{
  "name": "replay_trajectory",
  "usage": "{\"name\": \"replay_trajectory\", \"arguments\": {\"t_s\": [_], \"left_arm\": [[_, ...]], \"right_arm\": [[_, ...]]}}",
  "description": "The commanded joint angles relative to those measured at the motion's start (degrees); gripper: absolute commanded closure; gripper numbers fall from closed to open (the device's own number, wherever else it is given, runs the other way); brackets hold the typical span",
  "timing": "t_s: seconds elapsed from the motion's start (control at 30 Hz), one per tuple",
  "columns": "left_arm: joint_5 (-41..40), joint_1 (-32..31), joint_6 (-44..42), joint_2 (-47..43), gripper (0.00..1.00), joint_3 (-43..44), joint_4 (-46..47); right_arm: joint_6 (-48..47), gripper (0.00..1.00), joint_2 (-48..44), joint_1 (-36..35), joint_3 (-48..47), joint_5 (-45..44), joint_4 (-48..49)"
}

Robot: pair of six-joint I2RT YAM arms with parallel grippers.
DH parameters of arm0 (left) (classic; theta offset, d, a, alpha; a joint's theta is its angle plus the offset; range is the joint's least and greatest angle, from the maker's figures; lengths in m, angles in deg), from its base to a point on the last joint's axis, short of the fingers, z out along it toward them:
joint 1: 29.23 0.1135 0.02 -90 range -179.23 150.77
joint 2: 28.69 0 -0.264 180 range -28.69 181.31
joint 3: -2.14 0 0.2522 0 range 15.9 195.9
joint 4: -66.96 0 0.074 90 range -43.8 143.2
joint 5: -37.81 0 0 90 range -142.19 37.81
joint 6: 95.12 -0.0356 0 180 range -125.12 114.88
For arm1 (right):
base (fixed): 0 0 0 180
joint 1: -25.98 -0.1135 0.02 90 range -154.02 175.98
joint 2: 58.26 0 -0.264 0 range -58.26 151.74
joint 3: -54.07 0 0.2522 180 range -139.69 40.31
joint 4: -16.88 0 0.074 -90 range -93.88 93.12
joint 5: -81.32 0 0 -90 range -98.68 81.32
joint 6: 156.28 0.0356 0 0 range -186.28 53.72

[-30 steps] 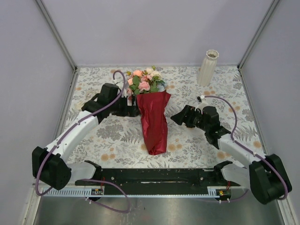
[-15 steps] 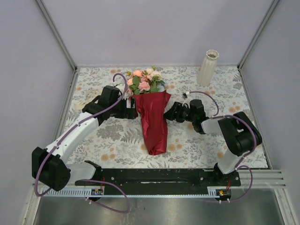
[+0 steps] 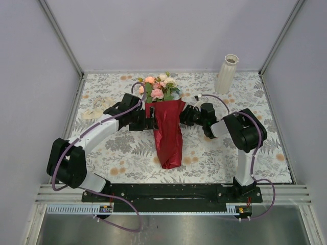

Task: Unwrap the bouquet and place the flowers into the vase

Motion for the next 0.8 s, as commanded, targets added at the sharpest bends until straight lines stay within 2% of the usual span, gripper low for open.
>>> {"name": "replay_trajectory", "arguments": {"t_s": [0.0,0.07,0.17,0.4,0.6,0.7,0.77], "left_arm": [[3.0,-0.9,0.5,1.0,0.04,0.9,2.2],[2.0,-1.2,-0.5,1.0,0.05,2.2,0.3],[-0.7,-1.4,-1.8,-0.4,0.05,3.6,-1.3],[-5.6,-1.4,-6.7,-3.0,0.05,6.3,-6.5],[-10.0,-1.5,-10.6,-5.8,0.05,6.1,-9.7],[-11.5,-1.5,-11.6,-7.2,0.04,5.1,-10.7],[-12.1,-1.5,-11.6,-8.5,0.04,4.1,-10.7]], "right_arm": [[0.6,0.68,-0.7,0.0,0.9,-1.1,6.1],[-0.5,0.83,-2.2,0.2,2.7,-3.2,6.2],[-2.4,0.99,-5.5,0.8,5.2,-5.4,5.4],[-8.9,1.0,-13.7,4.3,9.1,-9.8,-4.1],[-13.8,1.0,-18.1,9.1,8.6,-13.2,-14.2],[-11.3,1.0,-18.2,10.8,8.5,-11.6,-13.9],[-11.1,1.0,-18.5,10.9,6.8,-14.4,-19.2]]}}
